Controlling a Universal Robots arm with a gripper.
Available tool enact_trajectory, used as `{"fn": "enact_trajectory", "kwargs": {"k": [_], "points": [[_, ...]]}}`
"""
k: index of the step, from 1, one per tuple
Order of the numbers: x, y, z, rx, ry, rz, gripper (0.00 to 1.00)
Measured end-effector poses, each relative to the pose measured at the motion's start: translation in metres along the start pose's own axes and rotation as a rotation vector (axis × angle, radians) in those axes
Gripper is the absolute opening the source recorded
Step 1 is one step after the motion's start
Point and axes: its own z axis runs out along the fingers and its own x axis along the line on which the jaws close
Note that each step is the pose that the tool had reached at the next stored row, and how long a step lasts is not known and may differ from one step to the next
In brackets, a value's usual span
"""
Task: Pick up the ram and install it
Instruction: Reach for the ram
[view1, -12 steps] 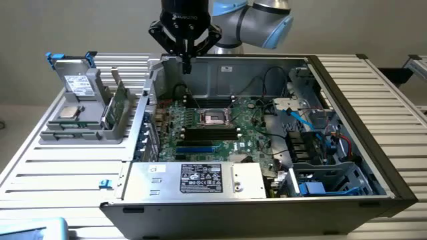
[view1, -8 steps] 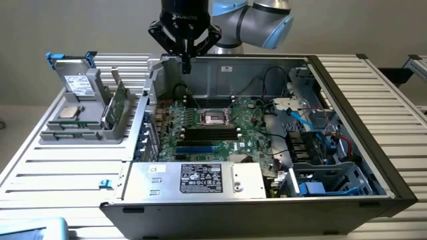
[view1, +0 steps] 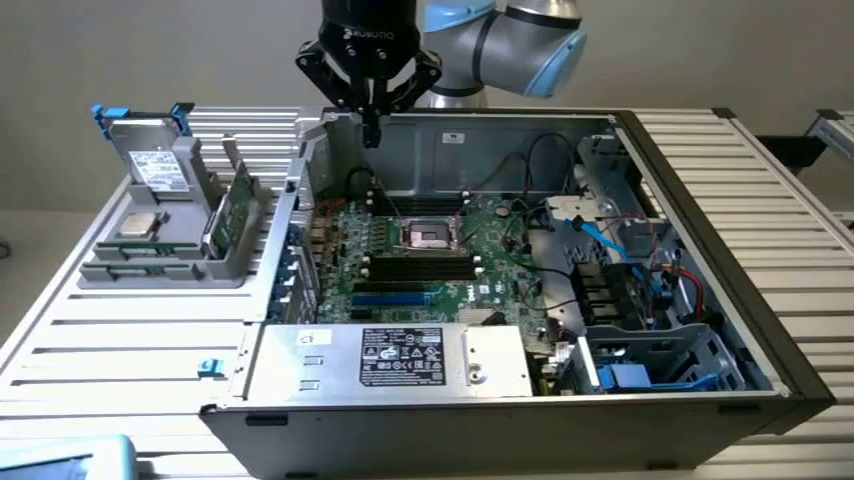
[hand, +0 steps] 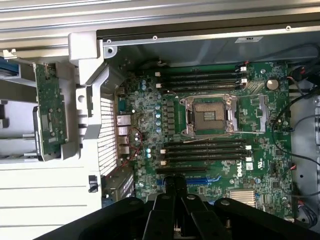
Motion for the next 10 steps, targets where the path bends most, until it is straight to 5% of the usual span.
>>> {"fn": "enact_trajectory", "kwargs": {"k": [3,10], "points": [[0.0,0.0,0.0001,0.0,0.0,0.0,0.11],[0.031,-0.0023,0.0016,-0.0003,-0.0031,0.0,0.11]]}}
